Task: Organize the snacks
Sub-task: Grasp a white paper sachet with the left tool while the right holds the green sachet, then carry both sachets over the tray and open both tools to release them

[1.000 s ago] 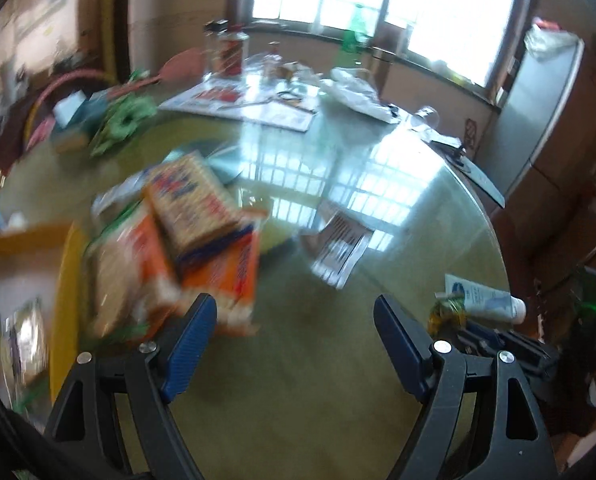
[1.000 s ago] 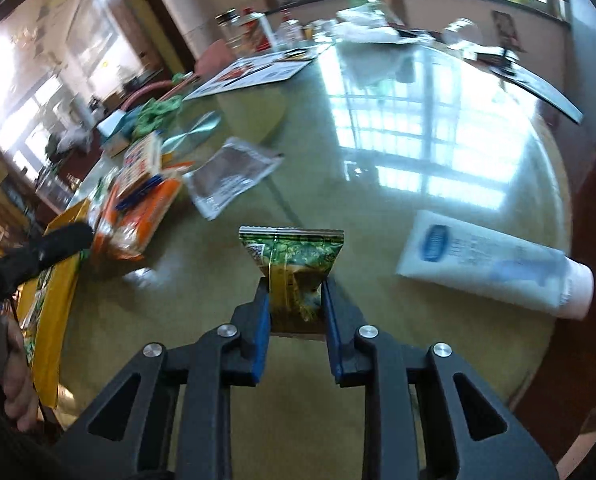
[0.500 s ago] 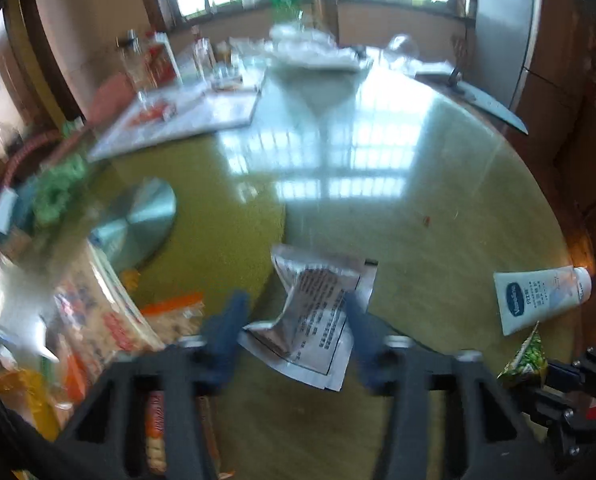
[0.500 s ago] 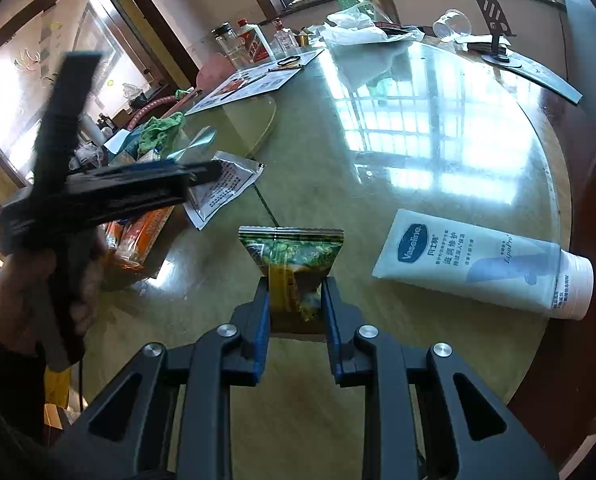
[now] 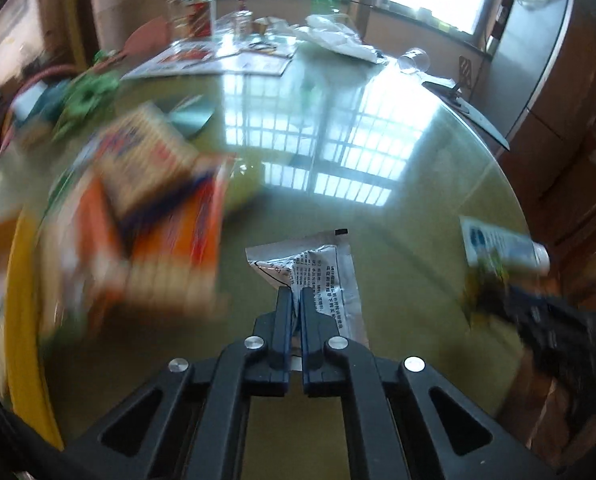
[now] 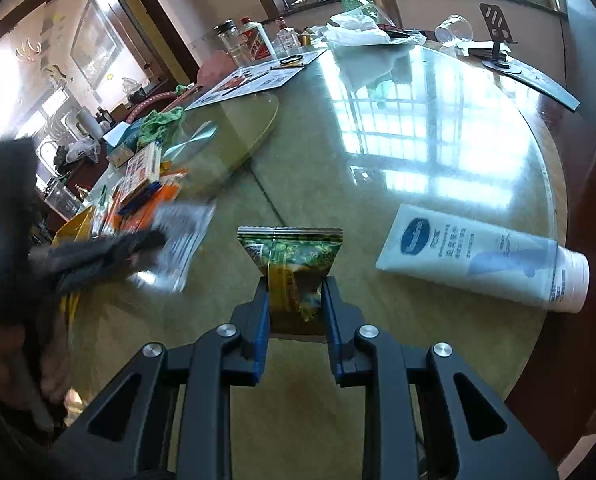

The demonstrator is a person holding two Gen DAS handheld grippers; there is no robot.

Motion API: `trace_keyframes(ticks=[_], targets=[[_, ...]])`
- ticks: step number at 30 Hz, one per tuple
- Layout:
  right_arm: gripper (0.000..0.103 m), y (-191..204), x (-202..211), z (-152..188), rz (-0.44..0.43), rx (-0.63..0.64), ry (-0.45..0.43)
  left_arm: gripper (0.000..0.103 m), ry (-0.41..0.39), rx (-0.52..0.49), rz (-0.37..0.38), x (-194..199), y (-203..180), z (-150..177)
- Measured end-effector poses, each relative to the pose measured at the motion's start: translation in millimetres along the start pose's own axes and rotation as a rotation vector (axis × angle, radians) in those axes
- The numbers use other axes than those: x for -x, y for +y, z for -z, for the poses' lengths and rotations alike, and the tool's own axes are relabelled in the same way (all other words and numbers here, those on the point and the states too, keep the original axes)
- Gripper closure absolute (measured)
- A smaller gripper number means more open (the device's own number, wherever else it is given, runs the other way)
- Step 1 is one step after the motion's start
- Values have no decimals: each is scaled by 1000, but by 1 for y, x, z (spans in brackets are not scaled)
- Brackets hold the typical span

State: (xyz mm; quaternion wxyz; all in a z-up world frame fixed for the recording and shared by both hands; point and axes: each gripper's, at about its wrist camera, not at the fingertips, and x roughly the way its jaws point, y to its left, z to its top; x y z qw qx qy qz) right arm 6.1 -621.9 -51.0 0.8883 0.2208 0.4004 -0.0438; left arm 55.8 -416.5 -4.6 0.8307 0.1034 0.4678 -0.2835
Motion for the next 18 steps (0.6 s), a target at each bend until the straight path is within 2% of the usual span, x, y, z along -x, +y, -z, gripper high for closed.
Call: trace_keyframes(ticks=[5,8,12,18], targets=[[77,22,5,17,-8,57,17,102,-40,40,-26,36,11,60],[77,38,8,28,-20,94,30,103,-74,70,-43,49,19,79],[85,60,11,41,-66,132,31,103,-106,119,25,64,32,97],[88,94,10,45,-78,179,48,103,-182,184,90,91,50,109]])
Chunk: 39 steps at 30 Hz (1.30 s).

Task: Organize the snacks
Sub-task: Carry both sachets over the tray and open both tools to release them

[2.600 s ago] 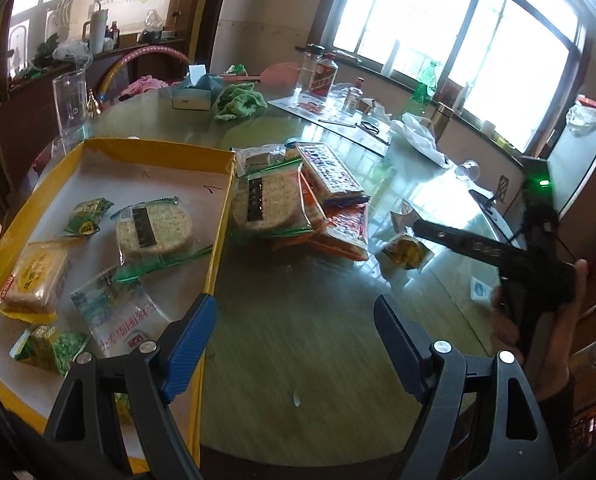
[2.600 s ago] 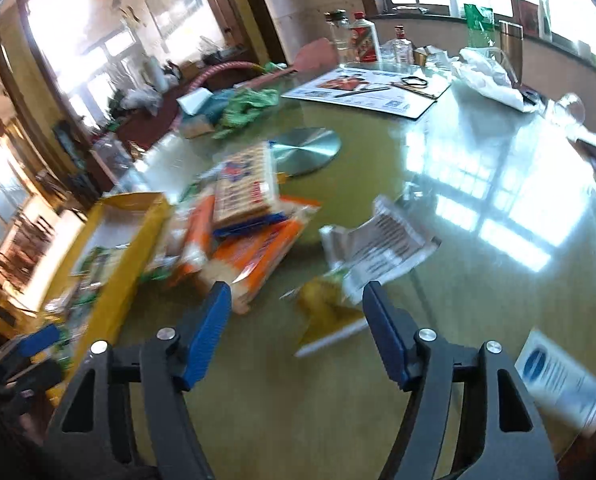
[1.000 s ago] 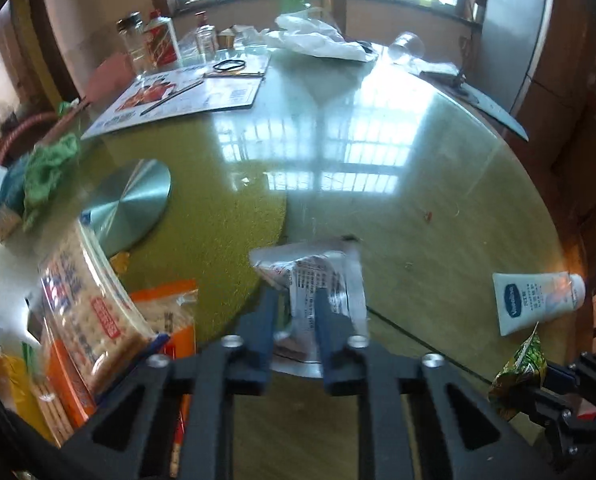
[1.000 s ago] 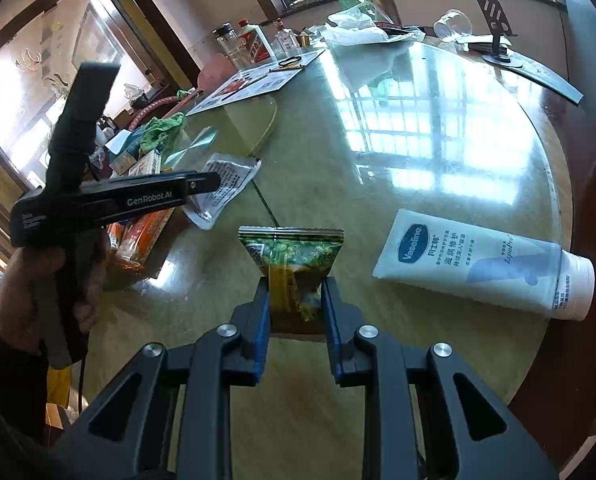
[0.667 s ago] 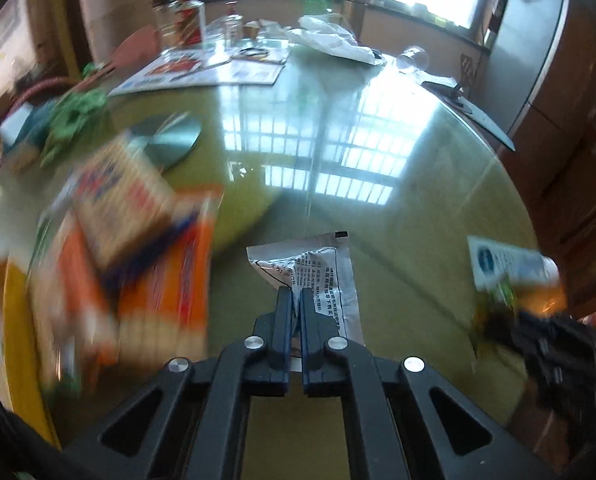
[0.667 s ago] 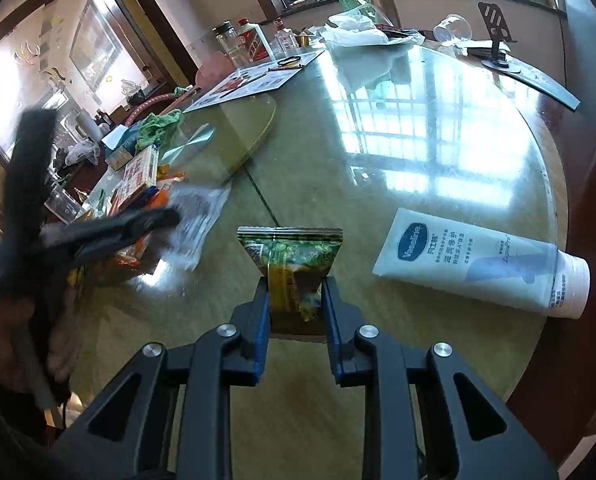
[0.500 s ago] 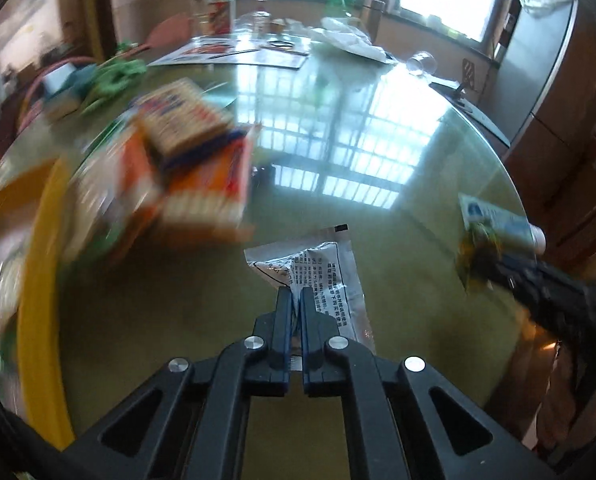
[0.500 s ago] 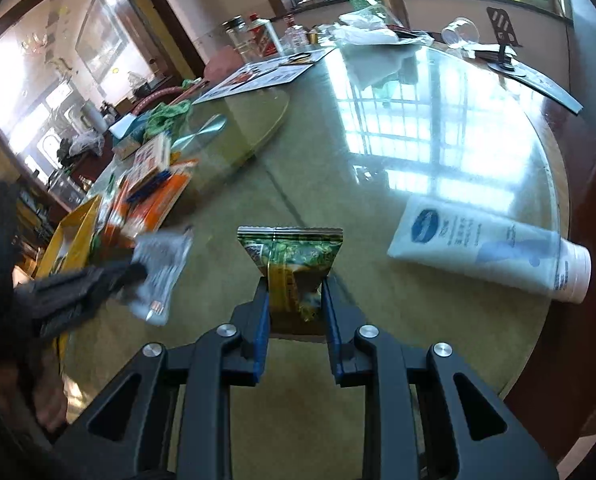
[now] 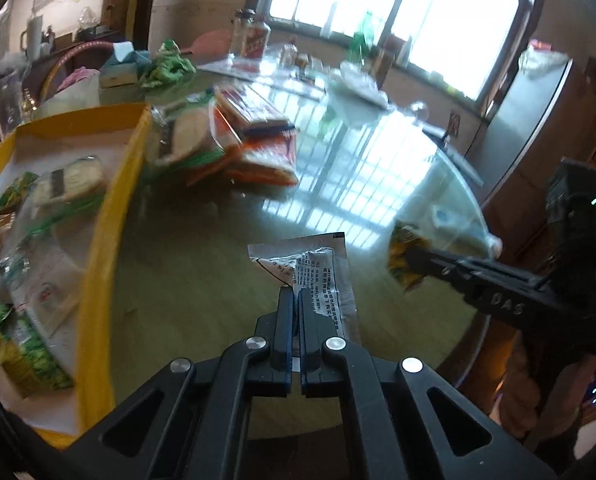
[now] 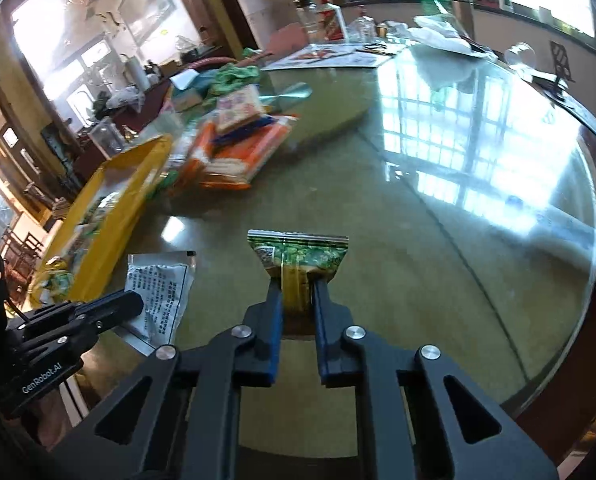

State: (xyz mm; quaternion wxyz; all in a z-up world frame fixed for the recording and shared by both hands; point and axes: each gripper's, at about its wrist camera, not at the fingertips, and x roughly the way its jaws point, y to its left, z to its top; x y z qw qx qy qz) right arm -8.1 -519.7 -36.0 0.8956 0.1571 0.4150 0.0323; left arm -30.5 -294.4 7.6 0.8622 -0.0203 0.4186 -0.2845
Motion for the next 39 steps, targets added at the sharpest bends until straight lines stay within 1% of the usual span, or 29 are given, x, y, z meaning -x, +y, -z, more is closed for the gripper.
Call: trace_keyframes(ticks=[2,6,8,10,11,15,17,20,24,26,28,31,33,37,39], targets=[[88,11,1,-4,-14,7,-3,103,-29,35,33,15,10,-1],[88,41,6,-12,-75,52,-19,103,-106,91,47,49,35,-7],[88,61,6,-20,-109,84,-21,103,-156,120,37,70,50,-13],[88,77,3,-27,-149,106,-15,103,-198,143,2,87,65,-18],[88,92,2,-30,-173,129,-12,103,-217,157,-25,96,76,-22],[88,135,-11,-48,-211,210,6,103,-289,214,-101,121,116,-33],[88,156,-21,-59,-231,246,19,103,-316,239,-141,129,136,-39],[88,181,-38,-76,-244,286,38,103,-333,262,-179,129,164,-52],[88,208,-69,-100,-221,328,60,103,-307,276,-215,113,197,-72],[88,216,-86,-112,-211,330,86,103,-271,289,-214,103,214,-77],[88,225,-103,-123,-177,342,92,103,-258,285,-207,97,224,-83],[88,234,-130,-136,-130,350,107,103,-212,279,-223,81,240,-93],[88,236,-143,-140,-102,357,118,103,-171,276,-215,71,247,-98],[88,236,-164,-144,-50,366,132,103,-103,244,-226,50,256,-109],[88,235,-173,-142,-52,358,154,103,-67,239,-227,40,257,-111]])
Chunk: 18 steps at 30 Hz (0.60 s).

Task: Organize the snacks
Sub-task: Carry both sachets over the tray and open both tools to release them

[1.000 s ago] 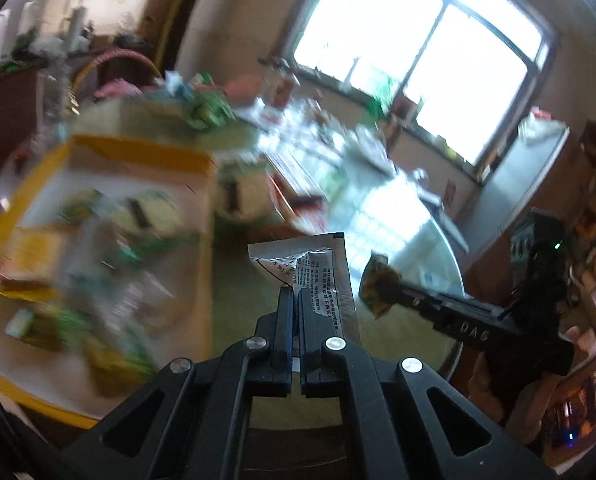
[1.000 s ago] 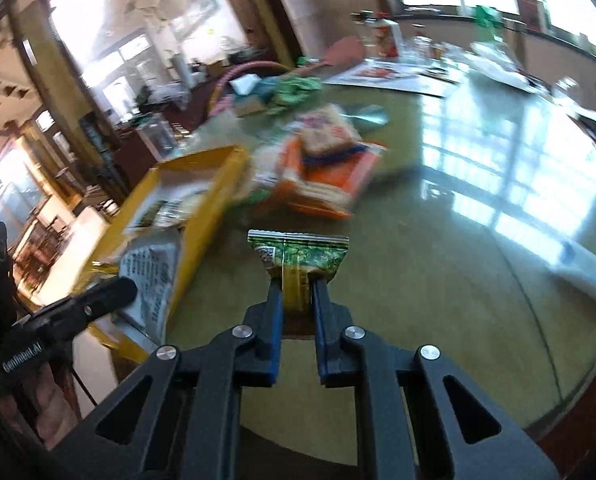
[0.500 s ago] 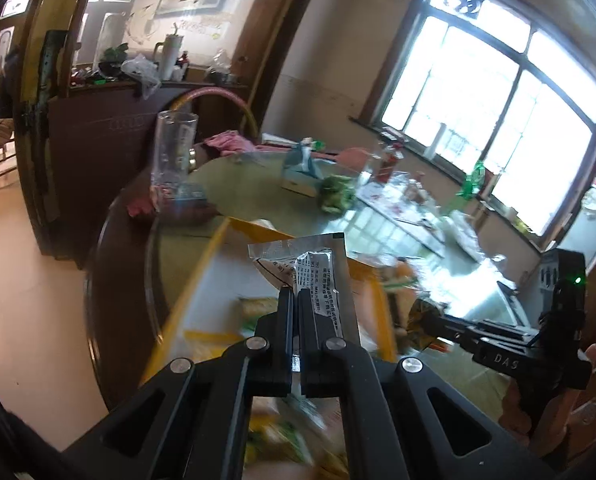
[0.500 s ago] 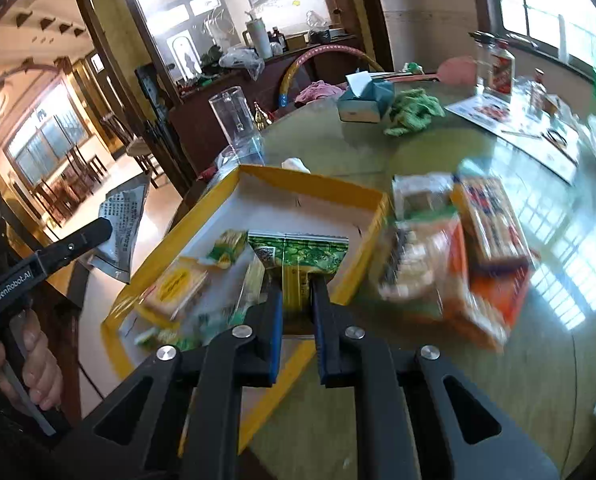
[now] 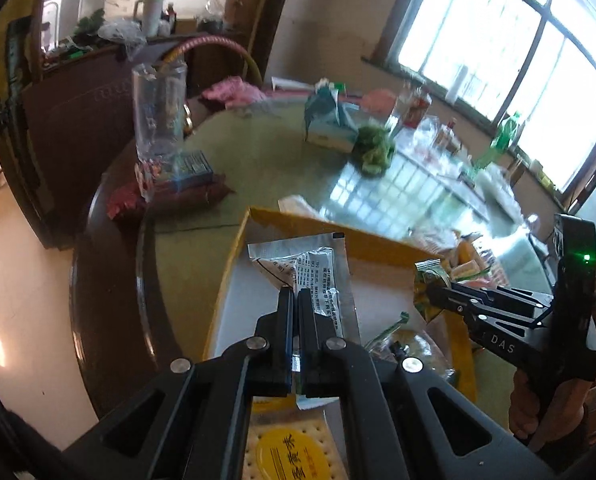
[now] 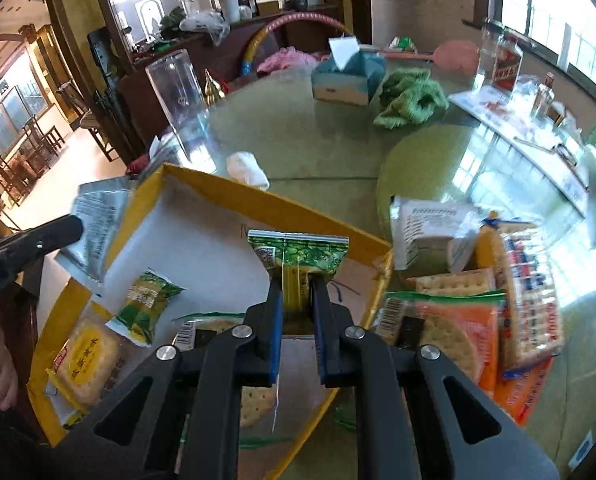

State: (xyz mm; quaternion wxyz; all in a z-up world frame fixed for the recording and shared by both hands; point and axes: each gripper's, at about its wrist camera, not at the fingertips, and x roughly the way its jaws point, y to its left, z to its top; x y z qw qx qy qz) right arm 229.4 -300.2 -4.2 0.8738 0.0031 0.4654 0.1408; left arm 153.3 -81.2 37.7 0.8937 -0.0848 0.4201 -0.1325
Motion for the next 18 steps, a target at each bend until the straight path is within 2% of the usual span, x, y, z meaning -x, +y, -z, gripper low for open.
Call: trace_keyframes(ticks=[6,13,17,18], targets=[[88,5,-12,-1,34,25,10,103,75,-33,-58,-21,-1,-7],[88,7,-18,-5,58,33,16,102,141,-34,-76,-43,-4,-18],[87,5,-20,-6,54,19,23,97,184,-8,-85,-52,3,-17],[87,4,-20,-6,46,17,19,86,193,-1,-83,-52,5,-17]])
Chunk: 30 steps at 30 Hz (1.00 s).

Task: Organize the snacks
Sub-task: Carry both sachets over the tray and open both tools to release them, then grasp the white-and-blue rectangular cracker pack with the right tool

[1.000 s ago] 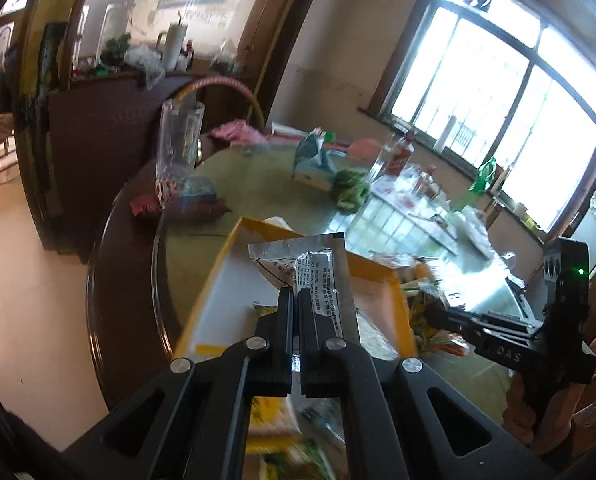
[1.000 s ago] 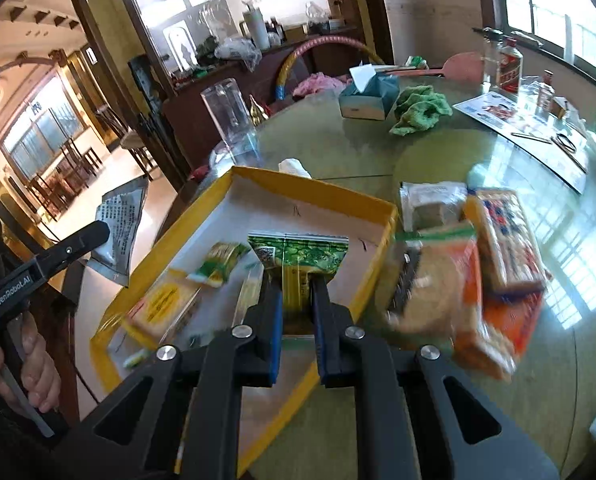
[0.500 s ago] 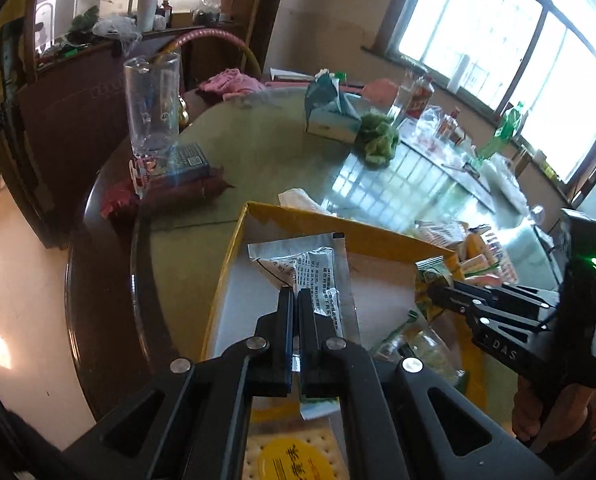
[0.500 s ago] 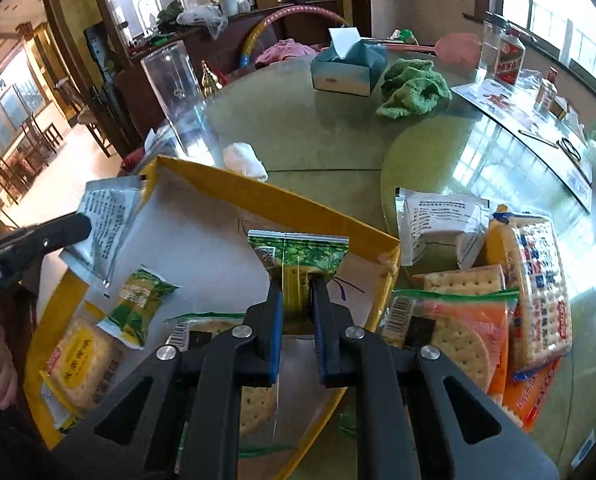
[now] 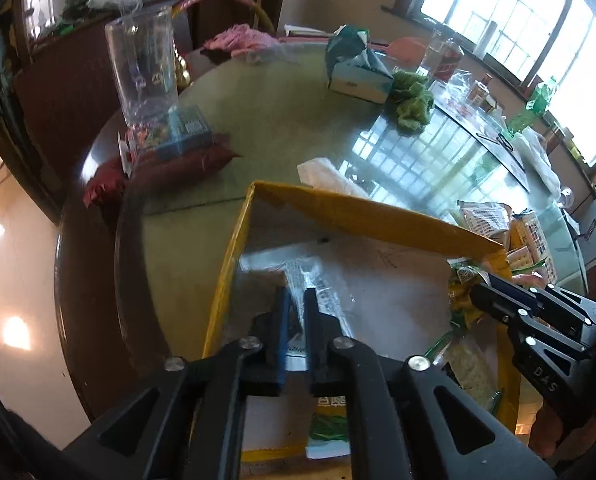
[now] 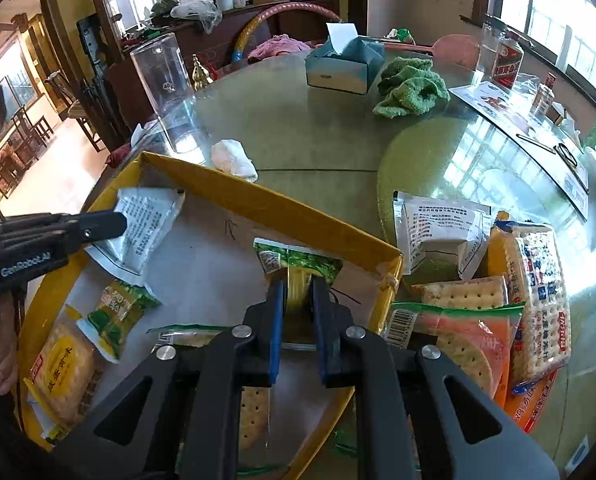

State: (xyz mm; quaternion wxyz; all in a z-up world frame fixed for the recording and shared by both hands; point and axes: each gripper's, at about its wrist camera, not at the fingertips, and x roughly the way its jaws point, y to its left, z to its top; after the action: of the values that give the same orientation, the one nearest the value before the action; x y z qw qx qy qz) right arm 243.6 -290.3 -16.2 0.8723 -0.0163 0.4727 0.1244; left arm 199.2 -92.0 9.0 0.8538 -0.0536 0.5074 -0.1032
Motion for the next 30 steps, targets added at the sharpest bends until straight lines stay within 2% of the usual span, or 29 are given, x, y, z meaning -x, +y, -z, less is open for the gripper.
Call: trace_keyframes(ticks=[1,2,3,4,5,6,7,10,15,23,30], targets=[[85,-1,1,0,-12,-2,-3,71,5,8,2,1,2,0],[80,-1,4,0,-23,-6,-8,67,-13,25,9,7,4,1],[69,-2,6,1,-24,-7,-15,66,-52,43,29,17,7,3],[62,-2,12,2,-25,-8,-30,60,-80,53,34,26,8,5],[51,-3,21,4,-28,-8,-58,56,-112,60,27,38,8,9],[44,-4,29,5,-34,-10,-83,47,-139,62,25,48,7,13],[43,-5,37,8,-42,-12,-104,41,-182,65,28,62,4,22],[41,-15,65,20,-75,-43,-147,36,-246,51,33,91,-12,46],[33,-40,100,58,-147,-122,-165,31,-289,69,104,112,-48,91],[30,-81,131,122,-173,-214,-135,31,-273,53,211,104,-111,140],[29,-111,155,142,-144,-238,-157,30,-255,15,255,109,-138,153]])
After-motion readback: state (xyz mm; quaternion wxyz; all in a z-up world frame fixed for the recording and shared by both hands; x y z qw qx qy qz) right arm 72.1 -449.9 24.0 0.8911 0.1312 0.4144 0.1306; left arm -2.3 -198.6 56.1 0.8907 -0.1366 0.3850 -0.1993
